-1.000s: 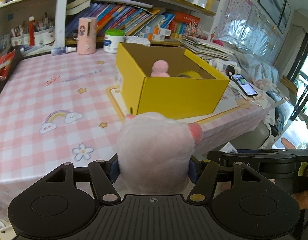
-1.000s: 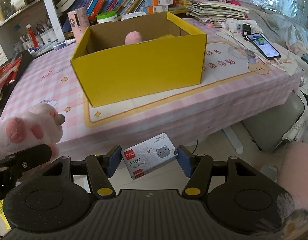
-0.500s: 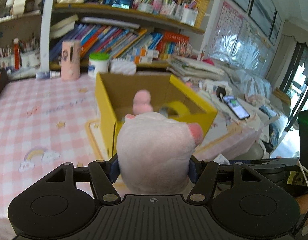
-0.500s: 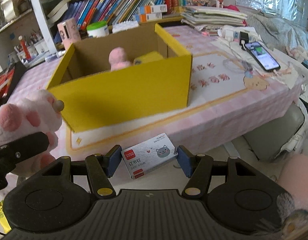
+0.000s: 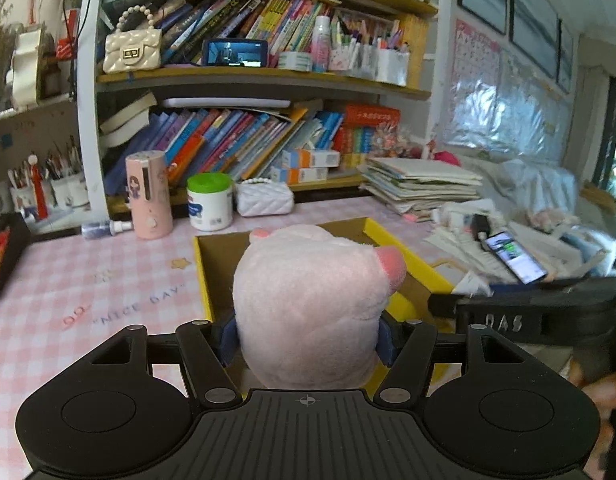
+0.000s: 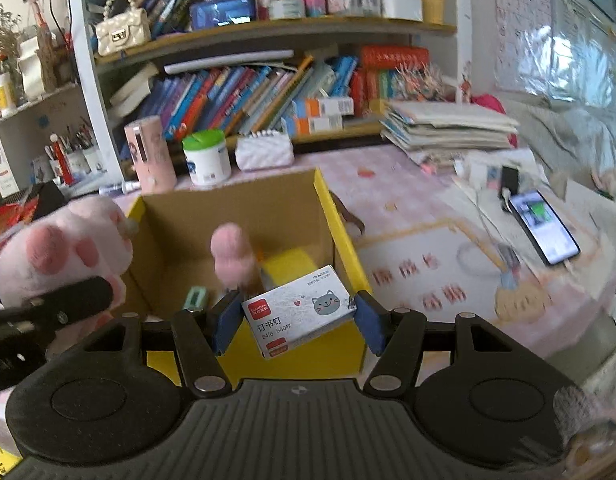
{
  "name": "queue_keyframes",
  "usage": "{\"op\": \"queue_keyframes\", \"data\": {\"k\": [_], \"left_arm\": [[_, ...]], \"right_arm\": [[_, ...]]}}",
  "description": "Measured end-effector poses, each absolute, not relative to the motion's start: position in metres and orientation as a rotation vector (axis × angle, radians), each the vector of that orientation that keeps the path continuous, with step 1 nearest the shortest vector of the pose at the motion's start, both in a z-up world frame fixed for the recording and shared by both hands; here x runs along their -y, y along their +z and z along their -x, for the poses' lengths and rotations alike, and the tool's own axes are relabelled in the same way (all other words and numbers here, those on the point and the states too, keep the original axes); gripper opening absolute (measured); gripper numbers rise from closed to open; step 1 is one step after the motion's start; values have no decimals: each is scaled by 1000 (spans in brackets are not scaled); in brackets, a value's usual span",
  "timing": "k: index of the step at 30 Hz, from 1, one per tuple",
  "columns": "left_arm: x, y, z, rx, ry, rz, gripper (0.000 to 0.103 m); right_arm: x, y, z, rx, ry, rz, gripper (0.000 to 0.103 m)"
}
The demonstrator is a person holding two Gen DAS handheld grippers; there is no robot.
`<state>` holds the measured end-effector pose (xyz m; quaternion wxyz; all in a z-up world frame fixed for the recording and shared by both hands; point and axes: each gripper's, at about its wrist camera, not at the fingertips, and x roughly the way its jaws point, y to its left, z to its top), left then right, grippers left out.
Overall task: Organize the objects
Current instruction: 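Lower the pig and stapler box into the yellow box and open both tools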
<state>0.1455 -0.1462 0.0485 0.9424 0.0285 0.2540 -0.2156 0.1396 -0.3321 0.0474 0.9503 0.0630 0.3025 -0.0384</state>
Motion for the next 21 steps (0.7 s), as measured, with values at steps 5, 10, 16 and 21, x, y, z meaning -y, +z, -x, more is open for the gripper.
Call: {"op": "queue_keyframes", "data": {"k": [5, 10, 16, 21], "left_arm": [[165, 37, -168, -557, -385, -111, 63], [178, 24, -185, -601, -339, -147, 63], [187, 11, -198, -646, -311, -178, 64], [189, 0, -204, -692, -292, -196, 65]], "right_arm": [[339, 48, -169, -611, -30, -119, 59], [339, 43, -194, -631, 38, -95, 59], [337, 31, -215, -672, 94, -73, 59], [337, 21, -229, -707, 123, -64, 59]]}}
